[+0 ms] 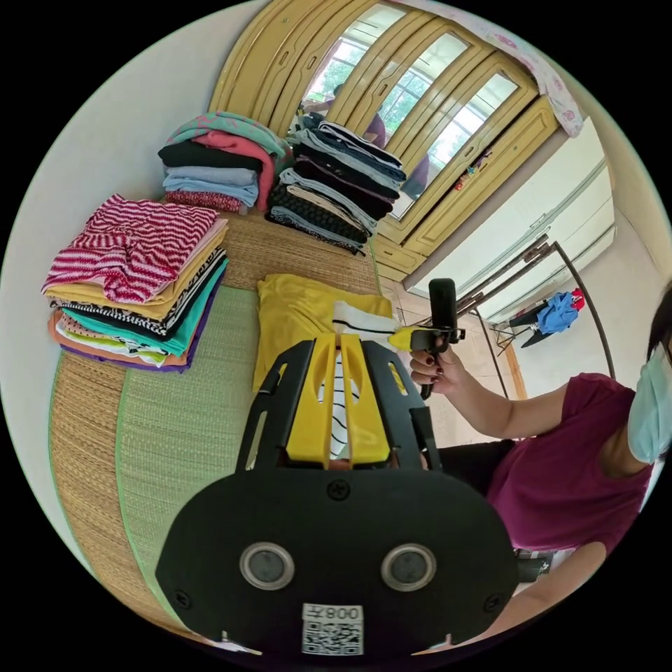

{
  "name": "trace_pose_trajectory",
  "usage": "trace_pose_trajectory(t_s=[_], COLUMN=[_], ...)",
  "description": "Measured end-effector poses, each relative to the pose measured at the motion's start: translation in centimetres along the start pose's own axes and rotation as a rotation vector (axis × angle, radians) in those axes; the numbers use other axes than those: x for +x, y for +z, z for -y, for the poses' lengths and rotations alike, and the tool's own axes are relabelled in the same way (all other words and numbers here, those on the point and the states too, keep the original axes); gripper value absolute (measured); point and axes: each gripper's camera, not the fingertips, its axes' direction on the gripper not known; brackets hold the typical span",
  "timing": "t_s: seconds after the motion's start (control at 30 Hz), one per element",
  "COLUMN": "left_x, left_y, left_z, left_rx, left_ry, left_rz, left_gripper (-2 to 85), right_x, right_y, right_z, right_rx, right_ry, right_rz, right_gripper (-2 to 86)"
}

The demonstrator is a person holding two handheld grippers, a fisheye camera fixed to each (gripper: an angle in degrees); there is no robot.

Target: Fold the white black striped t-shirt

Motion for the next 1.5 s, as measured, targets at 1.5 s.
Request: trace_pose_trajectory(t_s=[1.5], left_x=[0.3], left_y=[-12.1], left_z=[-102.6], left_rx=[0.331], left_ry=[-0.757], left_rz=[0.138], left_gripper=[0.8], right_x=[-25.1], right_y=[62.8], right_z=[-42.9], right_rx=[-1.090], right_ry=[-0.182], right_rz=[0.225], right_gripper=[1.5])
